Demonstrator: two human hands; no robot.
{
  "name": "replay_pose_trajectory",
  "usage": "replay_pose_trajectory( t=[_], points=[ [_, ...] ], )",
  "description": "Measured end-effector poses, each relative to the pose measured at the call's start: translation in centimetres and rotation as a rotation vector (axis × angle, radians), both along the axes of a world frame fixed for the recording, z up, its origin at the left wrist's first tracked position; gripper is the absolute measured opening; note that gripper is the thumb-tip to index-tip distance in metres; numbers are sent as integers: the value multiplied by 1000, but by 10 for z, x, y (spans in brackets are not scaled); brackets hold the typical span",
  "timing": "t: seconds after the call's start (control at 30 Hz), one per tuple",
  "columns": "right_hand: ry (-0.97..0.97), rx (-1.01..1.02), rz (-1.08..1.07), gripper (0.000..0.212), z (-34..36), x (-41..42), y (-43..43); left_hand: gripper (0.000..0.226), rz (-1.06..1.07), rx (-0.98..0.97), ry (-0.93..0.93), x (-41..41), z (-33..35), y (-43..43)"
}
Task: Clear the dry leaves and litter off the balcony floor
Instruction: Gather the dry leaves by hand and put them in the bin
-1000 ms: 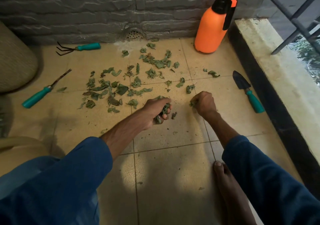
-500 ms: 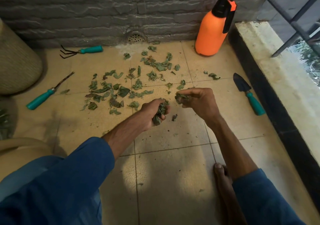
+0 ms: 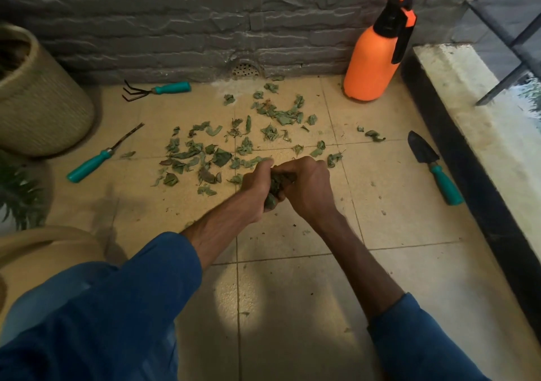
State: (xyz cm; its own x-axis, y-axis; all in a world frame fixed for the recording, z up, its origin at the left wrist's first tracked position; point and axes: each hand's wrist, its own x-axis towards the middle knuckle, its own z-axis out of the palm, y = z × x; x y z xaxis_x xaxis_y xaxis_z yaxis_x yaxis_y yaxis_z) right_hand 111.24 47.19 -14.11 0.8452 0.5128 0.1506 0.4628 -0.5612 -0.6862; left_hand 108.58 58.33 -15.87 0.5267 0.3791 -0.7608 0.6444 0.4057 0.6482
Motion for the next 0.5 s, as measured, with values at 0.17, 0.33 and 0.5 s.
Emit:
replay_pose_trajectory(
  t=[0.17,0.33,0.5],
  points=[
    [10,-23,6,20,9,-17,29,35,152,164,-72,-4,0,8],
    [175,-20,120,13,11,-25,40,40,170,292,-114,-9,-1,18],
    [150,55,75,15,12,-19,39,37,106,310,-105,-12,0,24]
  ],
)
